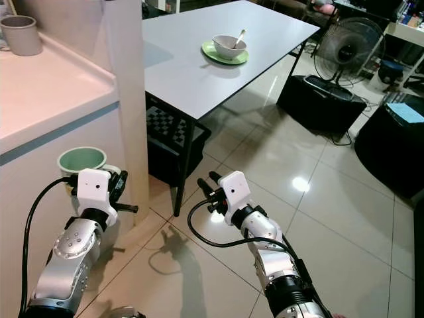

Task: Setting the table

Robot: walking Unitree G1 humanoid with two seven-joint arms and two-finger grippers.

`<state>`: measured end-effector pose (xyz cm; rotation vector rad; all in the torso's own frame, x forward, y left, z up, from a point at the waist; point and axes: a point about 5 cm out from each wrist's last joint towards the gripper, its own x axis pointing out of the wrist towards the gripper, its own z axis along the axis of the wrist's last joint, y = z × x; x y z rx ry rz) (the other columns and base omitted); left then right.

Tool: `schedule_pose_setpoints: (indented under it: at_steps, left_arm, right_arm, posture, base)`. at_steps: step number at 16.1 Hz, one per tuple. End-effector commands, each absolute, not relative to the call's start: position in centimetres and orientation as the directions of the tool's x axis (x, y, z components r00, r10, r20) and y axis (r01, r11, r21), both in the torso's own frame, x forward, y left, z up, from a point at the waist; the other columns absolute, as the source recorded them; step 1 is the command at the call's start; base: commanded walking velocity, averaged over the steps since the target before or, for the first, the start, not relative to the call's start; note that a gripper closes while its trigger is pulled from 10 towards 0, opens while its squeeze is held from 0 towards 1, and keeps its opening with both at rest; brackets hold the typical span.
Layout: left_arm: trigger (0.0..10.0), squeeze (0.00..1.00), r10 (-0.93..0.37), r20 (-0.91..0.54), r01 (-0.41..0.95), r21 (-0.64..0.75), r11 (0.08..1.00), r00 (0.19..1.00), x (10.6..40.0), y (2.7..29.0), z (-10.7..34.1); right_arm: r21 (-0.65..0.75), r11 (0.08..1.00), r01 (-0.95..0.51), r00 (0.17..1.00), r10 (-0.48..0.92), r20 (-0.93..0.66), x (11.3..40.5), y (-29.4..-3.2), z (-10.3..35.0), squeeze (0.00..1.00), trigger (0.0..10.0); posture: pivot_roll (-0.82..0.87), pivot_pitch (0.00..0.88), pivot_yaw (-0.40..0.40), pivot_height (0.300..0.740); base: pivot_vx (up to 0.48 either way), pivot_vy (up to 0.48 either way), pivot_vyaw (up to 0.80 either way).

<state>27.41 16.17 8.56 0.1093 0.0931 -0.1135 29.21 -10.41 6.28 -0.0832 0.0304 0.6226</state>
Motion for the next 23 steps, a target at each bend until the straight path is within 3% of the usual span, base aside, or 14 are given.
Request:
schedule_pose_setpoints:
  at_steps: [1, 8, 15, 23]
  left_arm:
    - [10.0, 0.00, -0.131, -0.089, 0.141, 0.116, 0.983, 0.987, 27.9, 15.4, 8.9]
    - [10.0, 0.00, -0.145, -0.125, 0.167, 0.193, 0.967, 0.981, 28.1, 15.3, 8.5]
    - [10.0, 0.00, -0.142, -0.147, 0.176, 0.253, 0.951, 0.979, 28.4, 15.7, 8.6]
    - [10.0, 0.00, -0.134, -0.121, 0.153, 0.164, 0.974, 0.984, 28.3, 15.8, 8.7]
  right_arm:
    - [-0.071, 0.823, -0.563, 0.826, 0.561, -0.050, 29.2, -11.2, 6.2, 0.00, 10.0]
    - [-0.067, 0.817, -0.573, 0.819, 0.571, -0.048, 28.6, -10.6, 5.9, 0.00, 10.0]
    - [-0.054, 0.828, -0.559, 0.829, 0.557, -0.046, 28.1, -10.4, 5.6, 0.00, 10.0]
    - [-0.067, 0.826, -0.560, 0.828, 0.557, -0.057, 28.1, -10.8, 5.5, 0.00, 10.0]
  posture:
    - [0.16, 0.000, -0.123, 0.740]
    - [0.15, 0.000, -0.097, 0.740]
    - [0.13, 0.000, -0.069, 0.740]
    - [0.13, 0.000, -0.089, 0.740]
  base:
    - [0.000, -0.454, 0.00]
    - [0.319, -0.311, 0.00]
    - [0.000, 0.000, 0.00]
    - [0.000, 0.000, 0.00]
